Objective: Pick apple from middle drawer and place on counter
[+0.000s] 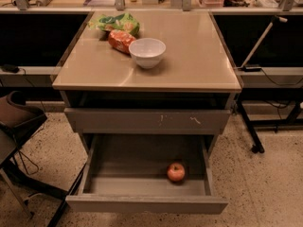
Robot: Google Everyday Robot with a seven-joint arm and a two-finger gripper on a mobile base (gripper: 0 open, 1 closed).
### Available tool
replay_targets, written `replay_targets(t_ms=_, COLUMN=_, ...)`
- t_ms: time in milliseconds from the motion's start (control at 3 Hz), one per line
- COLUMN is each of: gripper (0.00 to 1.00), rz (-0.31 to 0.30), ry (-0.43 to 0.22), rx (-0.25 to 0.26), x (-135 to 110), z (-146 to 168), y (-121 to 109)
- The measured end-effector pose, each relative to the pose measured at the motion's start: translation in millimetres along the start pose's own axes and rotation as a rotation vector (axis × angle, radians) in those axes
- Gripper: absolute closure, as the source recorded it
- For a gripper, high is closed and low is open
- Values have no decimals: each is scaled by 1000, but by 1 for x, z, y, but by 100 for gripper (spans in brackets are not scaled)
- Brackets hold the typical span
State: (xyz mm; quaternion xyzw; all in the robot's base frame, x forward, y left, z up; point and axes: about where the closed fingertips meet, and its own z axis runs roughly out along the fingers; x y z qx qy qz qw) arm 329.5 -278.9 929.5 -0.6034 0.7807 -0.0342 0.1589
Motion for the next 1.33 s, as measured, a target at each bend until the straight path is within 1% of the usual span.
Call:
replay_targets(t_ms=333, gripper=0, rz=0, ry=0, rx=0, x=0, z=0, y=0)
replay_targets(t_ms=667, gripper=0, rz=0, ry=0, rx=0, x=0, z=0, y=0)
replay_targets(t_ms=1000, gripper=0, rz=0, ry=0, rx=0, x=10, z=0, y=11)
replay_targets(t_ms=1333, gripper=0, rz=0, ry=0, rx=0, x=10, z=0, y=11)
